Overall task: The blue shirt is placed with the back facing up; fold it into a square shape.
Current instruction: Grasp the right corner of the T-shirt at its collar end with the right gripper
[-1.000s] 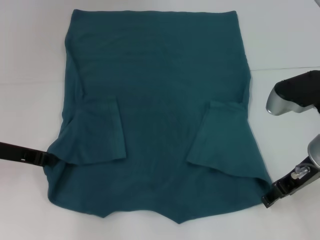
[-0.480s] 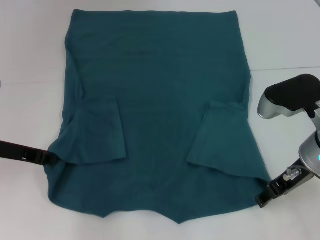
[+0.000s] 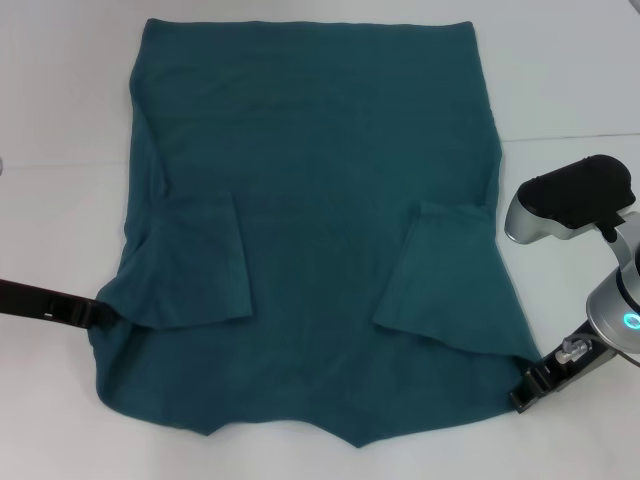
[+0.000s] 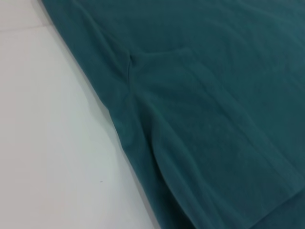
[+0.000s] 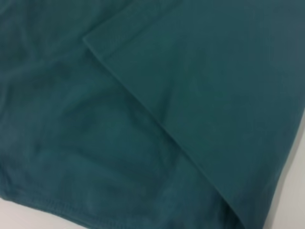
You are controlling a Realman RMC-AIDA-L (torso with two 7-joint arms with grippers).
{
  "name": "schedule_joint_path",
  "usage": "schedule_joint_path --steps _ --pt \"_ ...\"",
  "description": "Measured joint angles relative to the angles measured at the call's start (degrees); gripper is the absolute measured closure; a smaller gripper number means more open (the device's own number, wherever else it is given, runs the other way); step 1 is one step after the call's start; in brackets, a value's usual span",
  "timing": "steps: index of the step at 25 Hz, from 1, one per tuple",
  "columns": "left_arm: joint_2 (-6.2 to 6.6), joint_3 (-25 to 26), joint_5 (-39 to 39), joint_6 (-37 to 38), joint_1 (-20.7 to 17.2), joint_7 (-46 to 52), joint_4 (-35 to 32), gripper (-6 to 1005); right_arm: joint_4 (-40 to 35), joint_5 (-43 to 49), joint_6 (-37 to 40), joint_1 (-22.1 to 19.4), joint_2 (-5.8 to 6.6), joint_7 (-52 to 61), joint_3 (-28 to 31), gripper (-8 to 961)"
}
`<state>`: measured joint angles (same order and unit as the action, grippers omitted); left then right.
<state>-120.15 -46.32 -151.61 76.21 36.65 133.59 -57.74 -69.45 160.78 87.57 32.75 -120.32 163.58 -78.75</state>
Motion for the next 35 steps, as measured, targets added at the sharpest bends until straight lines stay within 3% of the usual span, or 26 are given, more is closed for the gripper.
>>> schedule_joint_path --steps 6,8,14,24,35 --pt "-0.04 -0.01 0.00 -0.09 0.04 0.00 0.16 948 0.02 -0.20 -0.80 0.00 0.00 -0.64 -0.10 312" --pt "-0.05 0.00 0.00 -0.19 0.07 0.00 0.33 948 0.07 -0.25 -0.83 0.03 0.00 -0.63 -0.08 489" --pt "-0.08 0.00 0.00 -0.25 0.09 -0.10 0.54 948 0.71 -0.30 -0.89 0.24 0.00 -0.57 -0.35 737" --pt "-0.09 0.00 0.00 -0.28 0.05 -0.26 0.79 948 0.69 -0.29 -1.20 0.30 0.06 -1.14 -0.53 947" --pt "-0.05 0.06 0.00 -0.79 0.06 -0.62 1.47 948 -1.55 -0.10 0.73 0.21 0.18 -0.58 -0.49 918"
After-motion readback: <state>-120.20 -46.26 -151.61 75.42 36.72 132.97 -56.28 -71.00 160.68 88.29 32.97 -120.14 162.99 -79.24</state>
